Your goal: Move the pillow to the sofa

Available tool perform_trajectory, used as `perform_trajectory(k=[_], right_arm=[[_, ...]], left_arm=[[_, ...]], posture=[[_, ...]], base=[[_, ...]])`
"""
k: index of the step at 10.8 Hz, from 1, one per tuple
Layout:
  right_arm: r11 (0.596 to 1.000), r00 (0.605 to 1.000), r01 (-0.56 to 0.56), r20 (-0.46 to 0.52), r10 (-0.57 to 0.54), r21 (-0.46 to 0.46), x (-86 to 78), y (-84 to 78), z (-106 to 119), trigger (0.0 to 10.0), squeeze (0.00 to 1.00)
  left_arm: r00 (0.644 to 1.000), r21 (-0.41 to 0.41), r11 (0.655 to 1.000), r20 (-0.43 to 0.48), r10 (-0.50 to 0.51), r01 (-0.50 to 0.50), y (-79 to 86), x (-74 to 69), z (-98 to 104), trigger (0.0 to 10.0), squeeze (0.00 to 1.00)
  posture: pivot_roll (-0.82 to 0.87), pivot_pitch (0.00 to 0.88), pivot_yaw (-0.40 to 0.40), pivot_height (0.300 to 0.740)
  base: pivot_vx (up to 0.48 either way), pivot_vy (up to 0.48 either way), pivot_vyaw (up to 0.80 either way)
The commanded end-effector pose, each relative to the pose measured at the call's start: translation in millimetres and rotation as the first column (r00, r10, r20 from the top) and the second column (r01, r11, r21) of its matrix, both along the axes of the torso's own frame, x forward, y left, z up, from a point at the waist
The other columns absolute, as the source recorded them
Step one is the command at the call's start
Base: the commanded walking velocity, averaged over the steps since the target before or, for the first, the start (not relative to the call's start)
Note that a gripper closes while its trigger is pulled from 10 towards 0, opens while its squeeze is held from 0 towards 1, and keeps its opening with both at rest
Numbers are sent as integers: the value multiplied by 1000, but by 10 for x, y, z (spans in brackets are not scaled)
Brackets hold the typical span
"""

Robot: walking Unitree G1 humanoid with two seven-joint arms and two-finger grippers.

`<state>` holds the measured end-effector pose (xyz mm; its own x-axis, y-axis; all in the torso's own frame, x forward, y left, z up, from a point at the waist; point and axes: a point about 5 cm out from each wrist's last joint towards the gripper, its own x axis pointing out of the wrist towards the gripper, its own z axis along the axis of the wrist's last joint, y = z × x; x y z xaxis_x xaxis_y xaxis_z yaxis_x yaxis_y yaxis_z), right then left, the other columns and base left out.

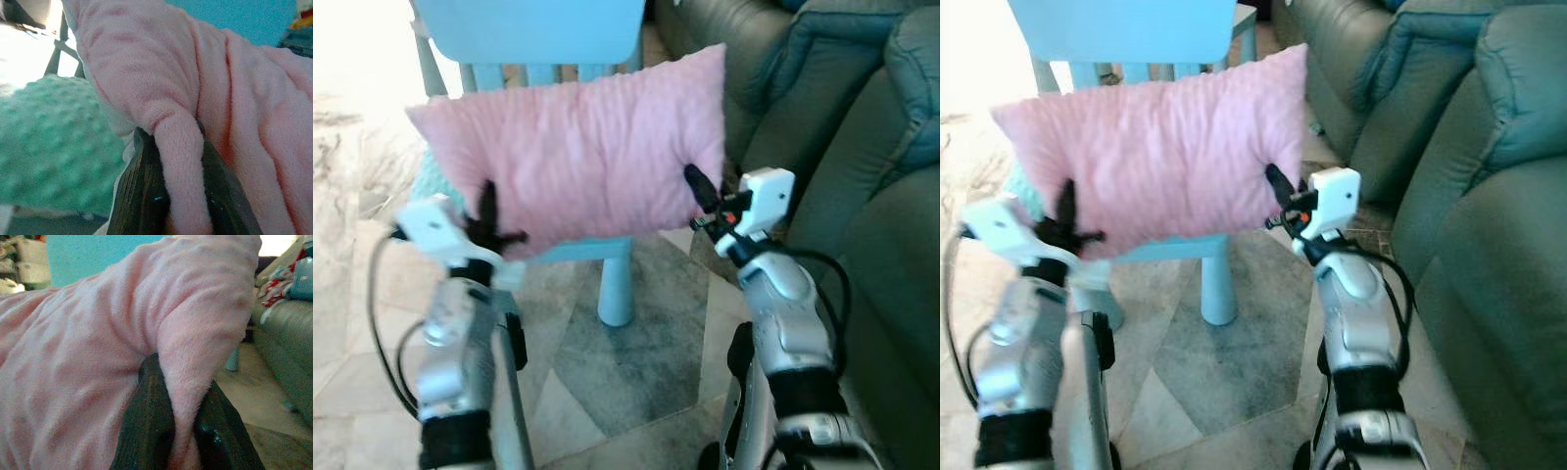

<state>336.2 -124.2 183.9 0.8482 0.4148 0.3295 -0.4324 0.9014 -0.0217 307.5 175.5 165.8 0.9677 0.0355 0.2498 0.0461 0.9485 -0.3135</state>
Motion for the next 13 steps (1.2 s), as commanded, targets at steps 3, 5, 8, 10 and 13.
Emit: perform_trajectory(k=[3, 5, 8, 10, 13], right_arm=[[992, 991, 109, -68, -113, -61, -240, -95, -142, 0, 0], [984, 982, 163, -86, -168, -67, -258, -103, -136, 0, 0], [976, 972, 208, -96, -213, -67, -276, -107, -79, 0, 0], [975, 969, 216, -111, -221, -57, -276, -108, -60, 0, 0], [977, 971, 207, -112, -211, -47, -267, -115, -39, 0, 0]], left_arm=[[999, 37, 999, -45, -12, 13, -78, -97, -98, 0, 0], [998, 28, 1000, -67, -5, 7, -57, -79, -118, 0, 0], [996, 42, 999, -89, -20, 24, -58, -86, -143, 0, 0], [995, 44, 999, -92, -24, 28, -52, -87, -143, 0, 0], [994, 43, 998, -99, -36, 40, -73, -80, -152, 0, 0]], posture=[[-89, 0, -32, 303], [-92, 0, -27, 303], [-98, 0, -15, 303], [-97, 0, -13, 303], [-99, 0, -13, 311]], base=[[0, 0, 0], [0, 0, 0], [0, 0, 0], [0, 0, 0], [0, 0, 0]])
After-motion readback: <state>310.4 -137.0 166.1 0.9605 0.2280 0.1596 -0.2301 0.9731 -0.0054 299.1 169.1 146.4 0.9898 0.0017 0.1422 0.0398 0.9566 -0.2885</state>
